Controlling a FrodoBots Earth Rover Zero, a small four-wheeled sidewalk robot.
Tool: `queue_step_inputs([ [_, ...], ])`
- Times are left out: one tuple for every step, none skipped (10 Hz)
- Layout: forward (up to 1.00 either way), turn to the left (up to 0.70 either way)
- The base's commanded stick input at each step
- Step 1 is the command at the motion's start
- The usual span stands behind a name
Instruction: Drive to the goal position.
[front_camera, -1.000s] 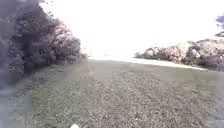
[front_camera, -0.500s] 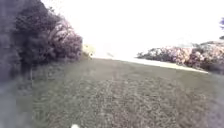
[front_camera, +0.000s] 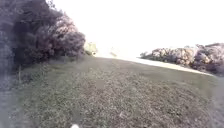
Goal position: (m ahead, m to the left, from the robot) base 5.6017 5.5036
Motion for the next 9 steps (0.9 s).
queue_step_inputs([
  [0.0, 0.0],
  [0.0, 0.0],
  [0.0, 0.0],
  [0.29, 0.0],
  [0.85, 0.0],
  [0.85, 0.0],
  [0.85, 0.0],
  [0.85, 0.0],
  [0.85, 0.0],
])
